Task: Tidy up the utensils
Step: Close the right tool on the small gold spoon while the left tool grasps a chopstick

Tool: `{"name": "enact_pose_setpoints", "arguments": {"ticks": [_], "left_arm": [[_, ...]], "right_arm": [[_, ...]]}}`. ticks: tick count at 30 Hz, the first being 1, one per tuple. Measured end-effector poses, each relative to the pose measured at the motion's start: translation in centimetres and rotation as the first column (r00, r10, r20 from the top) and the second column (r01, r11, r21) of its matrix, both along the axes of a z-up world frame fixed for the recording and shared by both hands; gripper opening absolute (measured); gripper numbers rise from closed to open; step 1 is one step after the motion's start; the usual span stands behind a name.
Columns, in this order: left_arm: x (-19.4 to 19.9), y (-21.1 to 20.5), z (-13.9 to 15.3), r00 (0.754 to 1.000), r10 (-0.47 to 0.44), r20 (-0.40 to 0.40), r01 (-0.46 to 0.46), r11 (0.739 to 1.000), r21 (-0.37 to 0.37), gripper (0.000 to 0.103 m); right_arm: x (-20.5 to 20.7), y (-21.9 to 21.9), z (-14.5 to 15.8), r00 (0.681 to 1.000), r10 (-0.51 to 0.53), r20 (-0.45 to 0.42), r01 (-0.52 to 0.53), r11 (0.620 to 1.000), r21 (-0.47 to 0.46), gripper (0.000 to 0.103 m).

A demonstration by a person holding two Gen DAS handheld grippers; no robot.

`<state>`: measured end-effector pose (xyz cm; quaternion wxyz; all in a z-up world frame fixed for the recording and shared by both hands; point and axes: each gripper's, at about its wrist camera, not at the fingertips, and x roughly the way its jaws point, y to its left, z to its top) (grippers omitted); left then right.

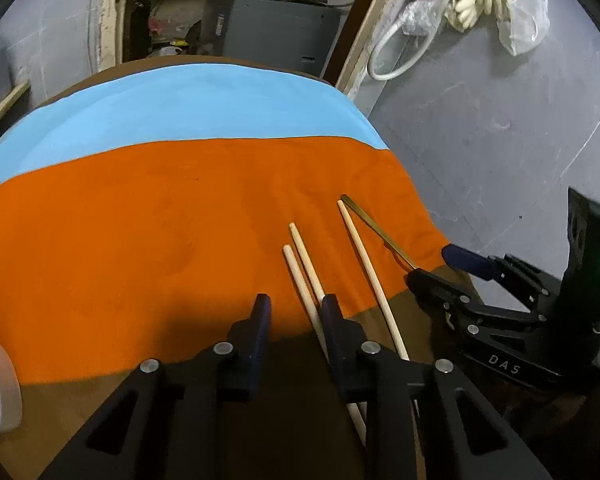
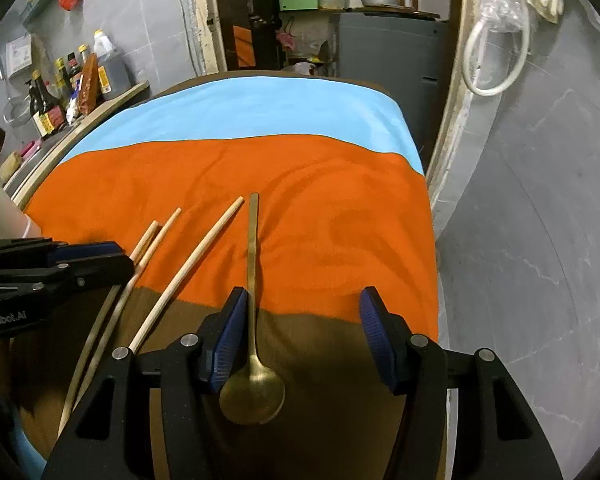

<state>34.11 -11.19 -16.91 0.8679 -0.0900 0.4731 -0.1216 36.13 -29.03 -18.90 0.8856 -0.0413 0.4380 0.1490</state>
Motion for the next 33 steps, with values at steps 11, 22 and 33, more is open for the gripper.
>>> {"name": "enact_pose_setpoints", "arguments": {"ticks": [11, 22, 33], "left_arm": [[1.9, -0.2, -0.4, 0.999, -0.034, -0.041, 0.034, 0.999, 0.003, 0.016], [2.0, 0.0, -0.6, 0.998, 0.001, -0.062, -0.003, 1.0, -0.029, 0.012], [-0.7, 3.0, 1.9, 0.994, 0.103, -0.032, -0.104, 0.994, -0.046, 0.005]], "right_arm": [[4.2, 2.6, 0.2, 0.991, 0.12, -0.06, -0.122, 0.992, -0.025, 0.038], [5.2, 5.7, 0.6, 0.981, 0.157, -0.111, -0.168, 0.981, -0.093, 0.017], [3.3, 3.4, 2.9, 0.988, 0.118, -0.1, -0.106, 0.988, 0.113, 0.005]]}}
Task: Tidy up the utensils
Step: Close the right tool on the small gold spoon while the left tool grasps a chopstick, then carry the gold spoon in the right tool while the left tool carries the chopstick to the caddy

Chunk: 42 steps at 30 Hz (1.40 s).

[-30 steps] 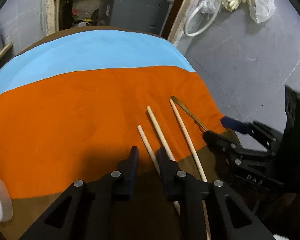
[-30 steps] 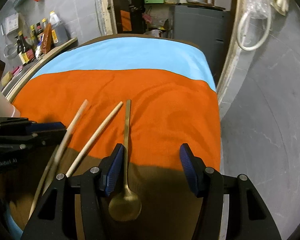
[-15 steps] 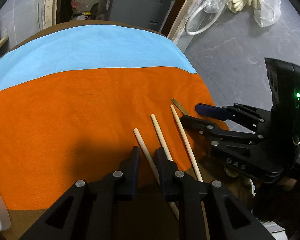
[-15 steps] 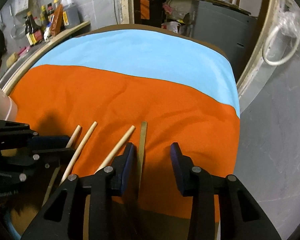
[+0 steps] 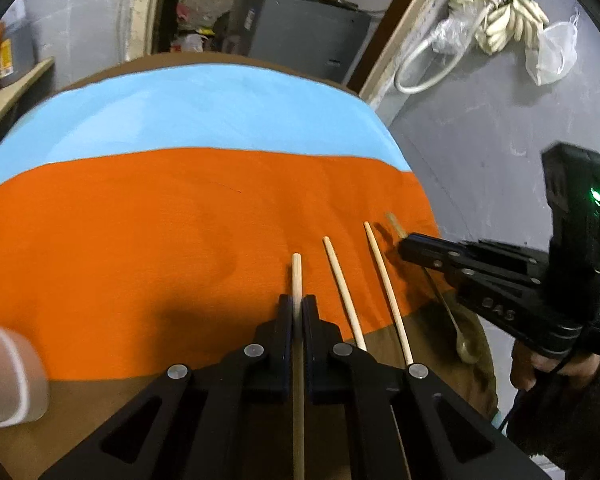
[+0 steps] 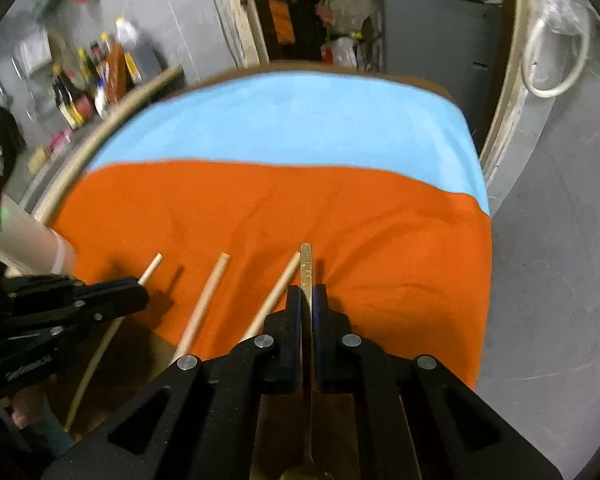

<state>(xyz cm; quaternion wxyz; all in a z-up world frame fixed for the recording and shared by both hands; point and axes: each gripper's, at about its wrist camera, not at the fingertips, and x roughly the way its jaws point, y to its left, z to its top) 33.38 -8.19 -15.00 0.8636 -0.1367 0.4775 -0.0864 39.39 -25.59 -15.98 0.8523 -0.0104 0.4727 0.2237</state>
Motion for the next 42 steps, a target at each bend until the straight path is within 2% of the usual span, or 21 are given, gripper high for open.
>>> {"name": "enact_pose_setpoints", "arguments": {"ticks": [2, 8, 14, 18, 28, 36, 42], "left_arm": [[-0.8, 0.8, 0.8, 1.0, 0.021, 0.023, -0.021, 1.0, -0.012, 0.005], [-3.5, 3.3, 3.6, 0.989, 0.1, 0.108, -0.091, 0.992, -0.086, 0.005], [-5.6, 4.9, 6.4, 0.969, 0.158, 0.19, -0.131, 0.98, -0.149, 0.005], [-7.6, 6.6, 8.5, 0.951, 0.187, 0.246, -0.142, 0.972, -0.189, 0.005], [-11.4, 11.6, 12.3, 0.919, 0.249, 0.306, -0.184, 0.957, -0.226, 0.005], [-14.2, 17.4, 14.9, 0.867, 0.337, 0.366, -0.269, 0.936, -0.225, 0.005], [-15.9, 23.0, 16.0, 0.807, 0.437, 0.398, -0.374, 0.899, -0.228, 0.005]], "right_arm": [[-1.0, -0.6, 1.1, 0.999, -0.022, 0.033, 0.02, 0.998, 0.06, 0.005], [-4.5, -1.5, 3.6, 0.985, -0.082, 0.15, 0.061, 0.988, 0.139, 0.004], [-7.8, -1.5, 6.3, 0.957, -0.118, 0.263, 0.079, 0.985, 0.153, 0.002], [-9.6, -1.5, 7.9, 0.944, -0.132, 0.301, 0.092, 0.986, 0.141, 0.002], [-14.5, 1.5, 14.0, 0.896, -0.129, 0.425, 0.083, 0.989, 0.124, 0.002], [-16.0, 7.1, 18.5, 0.87, -0.066, 0.489, -0.012, 0.988, 0.154, 0.002], [-17.0, 11.3, 20.6, 0.86, -0.007, 0.51, -0.107, 0.975, 0.194, 0.002]]}}
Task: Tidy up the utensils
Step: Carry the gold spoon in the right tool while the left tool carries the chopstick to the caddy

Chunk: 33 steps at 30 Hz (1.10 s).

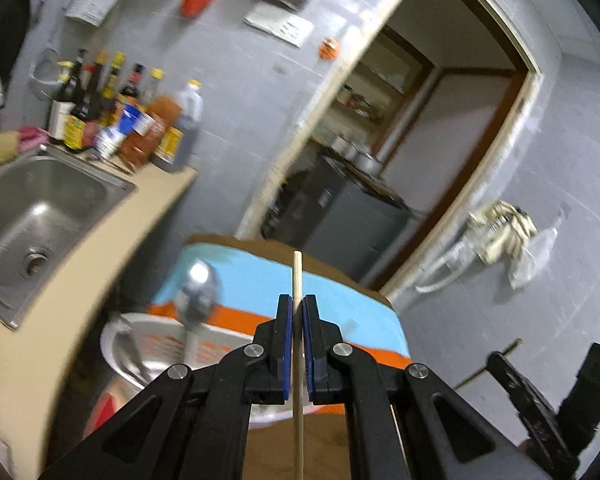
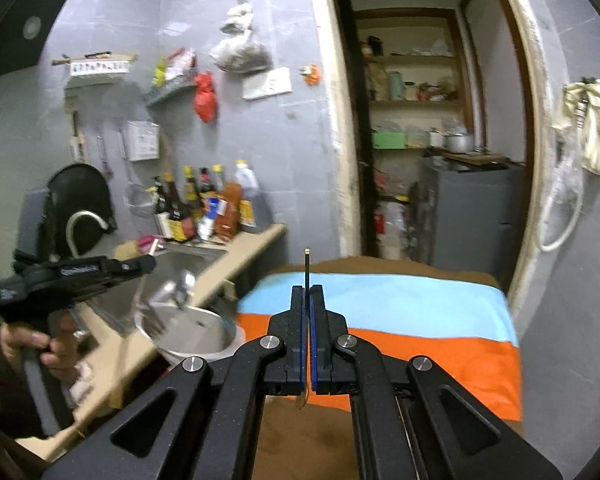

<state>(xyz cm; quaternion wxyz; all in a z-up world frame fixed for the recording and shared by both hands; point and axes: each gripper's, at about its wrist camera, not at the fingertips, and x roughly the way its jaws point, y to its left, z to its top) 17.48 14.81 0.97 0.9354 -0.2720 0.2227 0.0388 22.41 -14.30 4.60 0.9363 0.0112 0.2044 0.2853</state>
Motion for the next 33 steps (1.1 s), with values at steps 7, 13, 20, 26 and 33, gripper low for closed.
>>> {"name": "enact_pose_setpoints", "arguments": {"ticks": [7, 13, 20, 26, 33], "left_arm": [[-0.2, 4.0, 1.2, 0.995, 0.088, 0.055, -0.091, 0.995, 0.046, 0.005], [0.7, 5.9, 1.7, 0.993, 0.088, 0.077, -0.093, 0.993, 0.067, 0.005], [0.9, 7.3, 1.6, 0.994, 0.076, 0.083, -0.082, 0.993, 0.079, 0.005], [0.9, 7.6, -0.2, 0.998, 0.052, 0.045, -0.054, 0.998, 0.039, 0.005], [0.6, 7.5, -1.7, 0.999, 0.029, 0.013, -0.029, 0.999, 0.027, 0.005]], "right_arm": [[-1.1, 4.9, 2.0, 0.995, 0.083, 0.056, -0.085, 0.996, 0.036, 0.002], [-1.0, 8.6, 2.2, 0.99, 0.122, 0.064, -0.125, 0.992, 0.032, 0.002], [0.1, 11.3, 0.4, 0.992, 0.123, 0.021, -0.124, 0.992, 0.01, 0.002], [1.1, 12.8, -1.7, 0.994, 0.109, -0.009, -0.109, 0.994, -0.028, 0.002], [2.2, 14.2, -4.0, 0.991, 0.108, -0.084, -0.113, 0.992, -0.058, 0.002]]}}
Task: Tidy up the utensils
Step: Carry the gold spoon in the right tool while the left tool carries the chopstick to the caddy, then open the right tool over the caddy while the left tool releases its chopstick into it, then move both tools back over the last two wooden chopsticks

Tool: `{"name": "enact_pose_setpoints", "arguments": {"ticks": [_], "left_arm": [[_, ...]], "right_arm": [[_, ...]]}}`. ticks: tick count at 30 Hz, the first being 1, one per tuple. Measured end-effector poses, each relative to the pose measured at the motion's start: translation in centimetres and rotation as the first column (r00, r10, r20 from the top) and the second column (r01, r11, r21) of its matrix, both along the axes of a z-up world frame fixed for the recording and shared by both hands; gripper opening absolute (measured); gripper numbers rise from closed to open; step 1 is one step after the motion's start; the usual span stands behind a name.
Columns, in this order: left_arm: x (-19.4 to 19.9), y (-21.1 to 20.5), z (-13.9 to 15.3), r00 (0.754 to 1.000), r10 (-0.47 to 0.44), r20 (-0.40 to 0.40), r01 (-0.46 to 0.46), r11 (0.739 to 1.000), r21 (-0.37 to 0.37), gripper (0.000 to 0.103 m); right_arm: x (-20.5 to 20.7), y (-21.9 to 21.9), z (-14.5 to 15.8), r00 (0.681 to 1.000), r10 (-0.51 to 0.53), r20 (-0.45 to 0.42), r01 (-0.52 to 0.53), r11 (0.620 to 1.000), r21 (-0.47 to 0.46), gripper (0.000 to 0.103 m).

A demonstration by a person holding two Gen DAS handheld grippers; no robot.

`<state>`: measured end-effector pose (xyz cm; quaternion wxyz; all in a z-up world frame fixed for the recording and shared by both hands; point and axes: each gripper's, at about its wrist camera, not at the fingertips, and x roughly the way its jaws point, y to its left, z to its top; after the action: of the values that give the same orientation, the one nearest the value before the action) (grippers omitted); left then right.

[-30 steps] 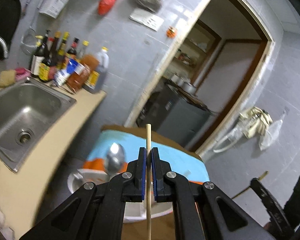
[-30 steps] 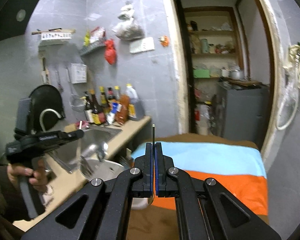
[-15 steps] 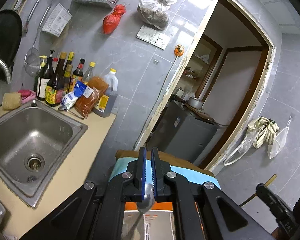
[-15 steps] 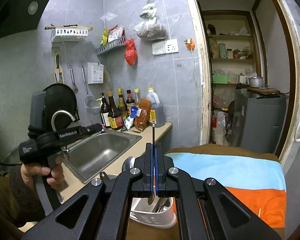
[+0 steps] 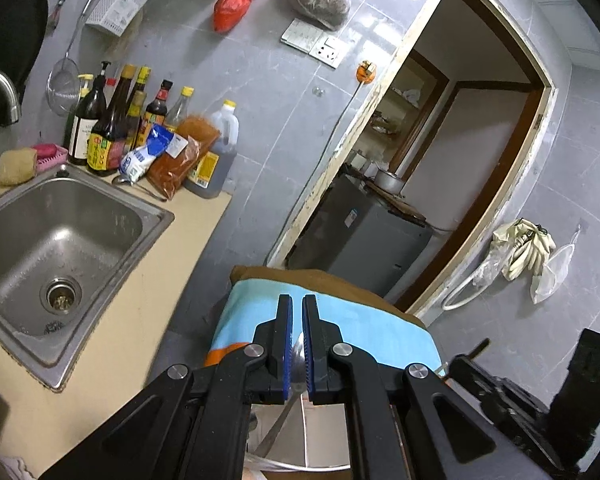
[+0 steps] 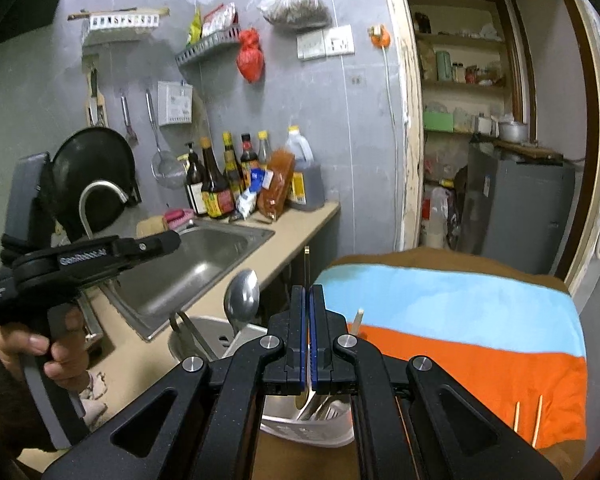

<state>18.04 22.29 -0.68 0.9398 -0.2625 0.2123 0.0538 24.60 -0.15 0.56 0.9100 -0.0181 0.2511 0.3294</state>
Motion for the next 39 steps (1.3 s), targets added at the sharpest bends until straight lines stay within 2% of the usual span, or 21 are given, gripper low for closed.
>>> {"name": "enact_pose_setpoints", "arguments": {"ticks": [3, 5, 9, 12, 14, 15, 18, 20, 21, 23, 24, 26, 28, 29, 34, 39], "left_arm": [[-0.1, -0.2, -0.3, 1.0, -0.008, -0.009, 0.008, 1.0, 0.013, 0.005], [-0.1, -0.4, -0.3, 1.0, -0.013, -0.014, 0.014, 1.0, 0.026, 0.005], [-0.2, -1.1, -0.1, 0.999, -0.023, -0.022, 0.024, 0.998, 0.054, 0.005], [-0.2, -1.7, 0.2, 0.999, -0.033, -0.023, 0.034, 0.997, 0.075, 0.006], [-0.2, -2.4, 0.6, 0.999, -0.046, -0.021, 0.048, 0.995, 0.092, 0.009], [-0.1, -2.7, 0.7, 0.998, -0.052, -0.02, 0.054, 0.993, 0.102, 0.011], [-0.2, -4.4, 1.6, 0.996, -0.086, -0.008, 0.086, 0.985, 0.148, 0.026], [-0.2, -5.6, 2.1, 0.994, -0.106, 0.011, 0.103, 0.981, 0.163, 0.049], [-0.3, -6.2, 2.4, 0.993, -0.116, 0.023, 0.11, 0.98, 0.168, 0.053], [-0.1, -7.6, 3.0, 0.99, -0.136, 0.031, 0.128, 0.975, 0.183, 0.06], [0.0, -8.3, 3.2, 0.989, -0.146, 0.032, 0.137, 0.971, 0.194, 0.063], [0.2, -10.1, 3.7, 0.986, -0.164, 0.038, 0.151, 0.963, 0.225, 0.076], [0.4, -12.0, 4.1, 0.982, -0.181, 0.046, 0.164, 0.955, 0.247, 0.085], [0.5, -12.8, 4.2, 0.981, -0.187, 0.05, 0.168, 0.952, 0.254, 0.089], [1.1, -17.4, 4.4, 0.973, -0.224, 0.064, 0.196, 0.936, 0.292, 0.096], [1.7, -21.9, 4.0, 0.963, -0.261, 0.067, 0.226, 0.917, 0.328, 0.097]], "right_arm": [[0.3, 0.1, -0.6, 0.999, 0.012, -0.037, -0.012, 1.0, 0.0, 0.002], [0.3, 0.1, -0.8, 0.999, 0.011, -0.034, -0.011, 1.0, -0.001, 0.002], [0.0, -0.5, -0.2, 1.0, 0.008, -0.011, -0.007, 1.0, 0.024, 0.009], [-0.4, -1.5, 0.6, 1.0, -0.006, 0.018, 0.005, 0.999, 0.042, 0.02], [-0.7, -2.5, 1.4, 0.999, -0.027, 0.04, 0.024, 0.998, 0.062, 0.037], [-1.0, -3.2, 1.8, 0.997, -0.045, 0.054, 0.041, 0.996, 0.074, 0.041], [-1.3, -5.1, 2.9, 0.991, -0.1, 0.086, 0.092, 0.992, 0.091, 0.051], [-1.6, -6.8, 3.5, 0.983, -0.15, 0.11, 0.14, 0.986, 0.095, 0.061], [-1.8, -7.6, 3.8, 0.978, -0.168, 0.121, 0.157, 0.983, 0.098, 0.064], [-2.1, -9.7, 4.5, 0.964, -0.222, 0.149, 0.209, 0.973, 0.098, 0.076], [-2.2, -10.7, 4.8, 0.955, -0.249, 0.162, 0.235, 0.967, 0.099, 0.078], [-2.4, -12.7, 5.4, 0.939, -0.291, 0.183, 0.277, 0.956, 0.101, 0.085], [-2.6, -14.7, 5.8, 0.921, -0.336, 0.198, 0.322, 0.941, 0.103, 0.094], [-2.7, -15.8, 5.9, 0.91, -0.359, 0.206, 0.344, 0.933, 0.106, 0.094], [-2.9, -20.3, 6.5, 0.874, -0.432, 0.223, 0.419, 0.902, 0.103, 0.096], [-3.2, -24.6, 6.5, 0.848, -0.468, 0.248, 0.457, 0.883, 0.106, 0.098]]}}
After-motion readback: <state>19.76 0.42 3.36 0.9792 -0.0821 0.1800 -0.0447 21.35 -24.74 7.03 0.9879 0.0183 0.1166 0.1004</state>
